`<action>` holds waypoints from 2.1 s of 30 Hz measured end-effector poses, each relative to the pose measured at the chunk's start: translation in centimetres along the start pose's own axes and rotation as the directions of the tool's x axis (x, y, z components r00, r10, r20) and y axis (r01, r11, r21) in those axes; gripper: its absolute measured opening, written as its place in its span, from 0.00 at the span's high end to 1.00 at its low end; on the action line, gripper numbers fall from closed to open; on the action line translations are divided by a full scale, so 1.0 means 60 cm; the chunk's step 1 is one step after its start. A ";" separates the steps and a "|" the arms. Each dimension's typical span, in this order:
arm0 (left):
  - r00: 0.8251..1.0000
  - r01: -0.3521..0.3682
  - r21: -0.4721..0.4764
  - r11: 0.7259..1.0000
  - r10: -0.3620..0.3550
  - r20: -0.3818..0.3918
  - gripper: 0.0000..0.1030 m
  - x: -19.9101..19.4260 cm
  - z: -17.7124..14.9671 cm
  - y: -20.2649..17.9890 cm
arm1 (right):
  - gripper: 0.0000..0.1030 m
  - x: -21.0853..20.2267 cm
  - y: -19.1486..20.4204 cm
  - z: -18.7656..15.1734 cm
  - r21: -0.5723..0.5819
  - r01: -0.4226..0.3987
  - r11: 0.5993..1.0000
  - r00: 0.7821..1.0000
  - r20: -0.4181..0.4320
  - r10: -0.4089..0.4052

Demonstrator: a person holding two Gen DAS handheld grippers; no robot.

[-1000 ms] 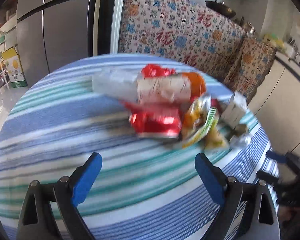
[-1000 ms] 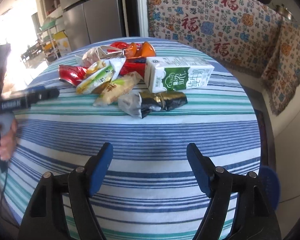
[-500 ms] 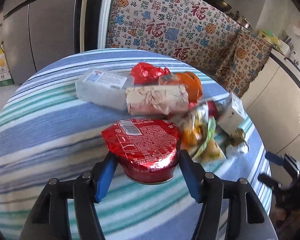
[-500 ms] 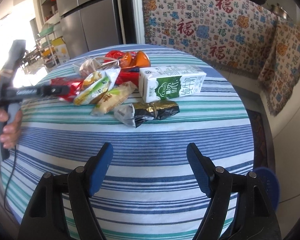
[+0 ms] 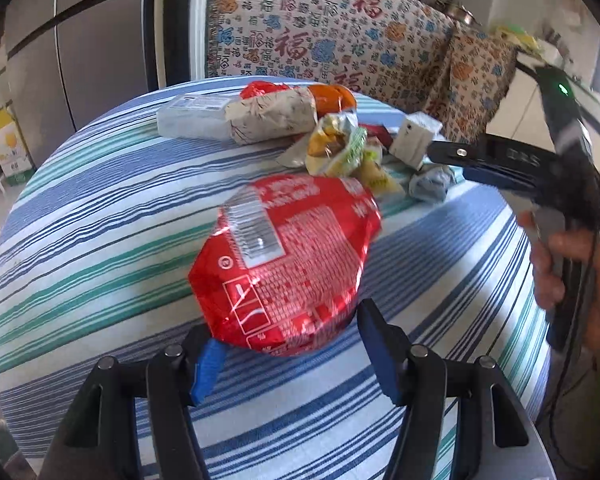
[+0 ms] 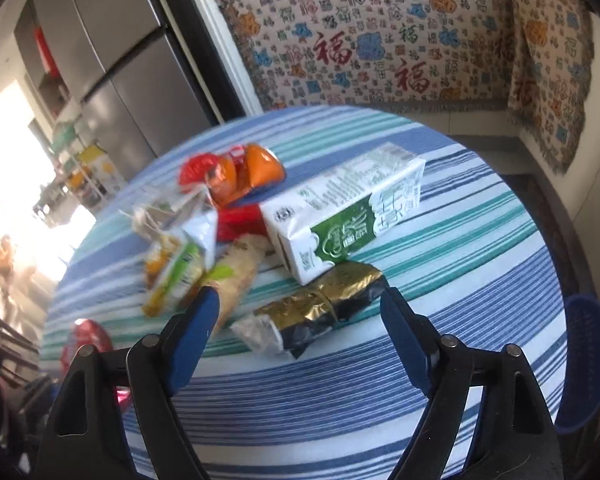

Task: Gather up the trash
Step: 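Grasp the red crushed can with the left tool while the right tool grasps the gold foil wrapper, then carry the red can and gold foil wrapper with both tools over the wastebasket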

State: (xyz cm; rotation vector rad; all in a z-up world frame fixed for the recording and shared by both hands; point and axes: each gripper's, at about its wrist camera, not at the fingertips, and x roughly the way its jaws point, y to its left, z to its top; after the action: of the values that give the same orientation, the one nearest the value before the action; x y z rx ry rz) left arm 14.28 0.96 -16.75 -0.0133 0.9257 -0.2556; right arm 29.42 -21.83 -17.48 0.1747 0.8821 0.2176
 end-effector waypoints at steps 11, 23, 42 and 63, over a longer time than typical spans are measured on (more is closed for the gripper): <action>0.999 0.039 -0.044 0.998 -0.039 0.008 0.37 -0.025 -0.030 0.033 | 0.61 -0.037 -0.050 -0.047 -0.098 0.070 0.993 0.991 -0.110 -0.081; 0.965 0.260 -0.202 0.944 -0.262 0.018 0.23 -0.015 0.027 0.113 | 0.22 -0.087 -0.062 -0.044 -0.066 0.040 0.997 0.998 -0.046 -0.043; 0.973 0.213 -0.140 0.967 -0.198 0.116 0.76 -0.041 0.027 0.063 | 0.71 -0.056 -0.058 -0.015 -0.020 -0.016 1.000 0.998 -0.068 0.015; 0.986 -0.010 -0.097 0.995 0.026 0.165 0.76 -0.047 0.026 -0.055 | 0.41 -0.079 -0.018 -0.091 -0.196 -0.049 0.979 0.984 -0.175 0.014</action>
State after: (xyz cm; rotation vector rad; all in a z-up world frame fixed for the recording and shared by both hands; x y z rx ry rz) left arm 13.17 -1.73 -13.19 -0.1135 0.7712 -0.1896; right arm 22.36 -23.76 -17.60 -0.0175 1.0245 0.3535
